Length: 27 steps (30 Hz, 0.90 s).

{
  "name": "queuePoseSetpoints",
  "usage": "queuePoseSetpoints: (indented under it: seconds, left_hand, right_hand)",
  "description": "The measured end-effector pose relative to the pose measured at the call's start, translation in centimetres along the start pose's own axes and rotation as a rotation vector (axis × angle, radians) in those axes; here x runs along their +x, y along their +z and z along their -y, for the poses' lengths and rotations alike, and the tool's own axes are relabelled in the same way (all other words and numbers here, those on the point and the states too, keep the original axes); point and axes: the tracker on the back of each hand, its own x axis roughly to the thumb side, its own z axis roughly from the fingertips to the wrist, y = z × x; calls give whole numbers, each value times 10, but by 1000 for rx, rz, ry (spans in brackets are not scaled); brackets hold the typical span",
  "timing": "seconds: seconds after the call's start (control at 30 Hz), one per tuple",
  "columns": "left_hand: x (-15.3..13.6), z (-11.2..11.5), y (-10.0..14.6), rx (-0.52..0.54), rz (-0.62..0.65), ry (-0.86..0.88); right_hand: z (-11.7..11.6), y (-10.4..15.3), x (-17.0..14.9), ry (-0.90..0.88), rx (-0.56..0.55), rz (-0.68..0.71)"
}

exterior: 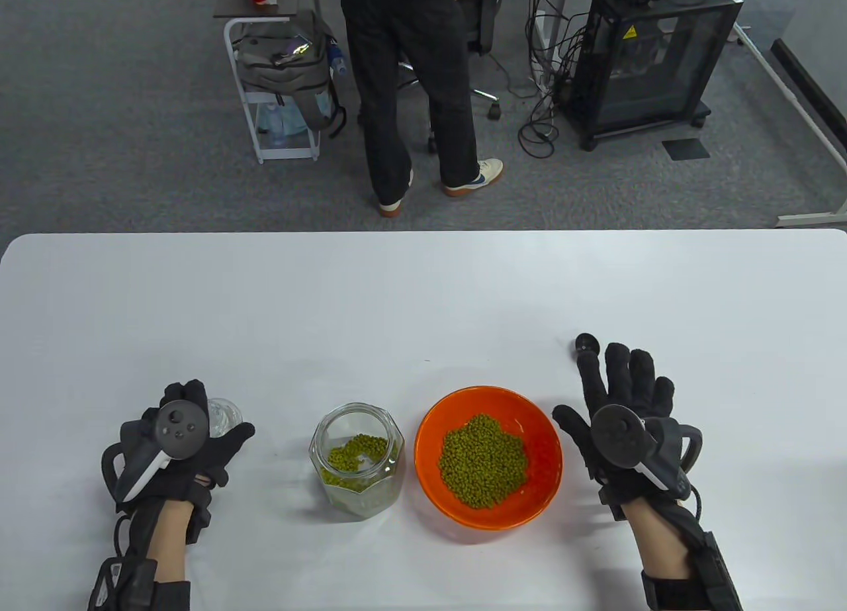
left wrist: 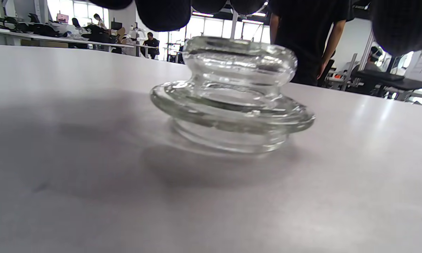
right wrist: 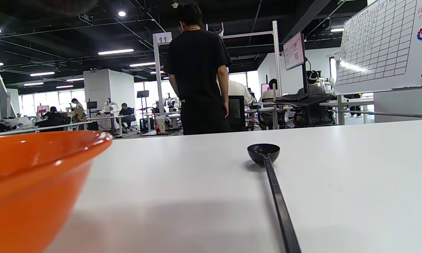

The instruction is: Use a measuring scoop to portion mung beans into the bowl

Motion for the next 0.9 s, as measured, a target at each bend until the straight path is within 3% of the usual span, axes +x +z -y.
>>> queuePoseSetpoints:
  seconds: [0.27, 0.9]
  left_hand:
    - [-5, 8, -10, -73, -22, -38]
    - [1, 10, -18, -20, -37, -81]
  right_hand:
    - [-2, -1, -3, -13, 26, -13]
    - [-5, -1, -1, 3, 59, -11]
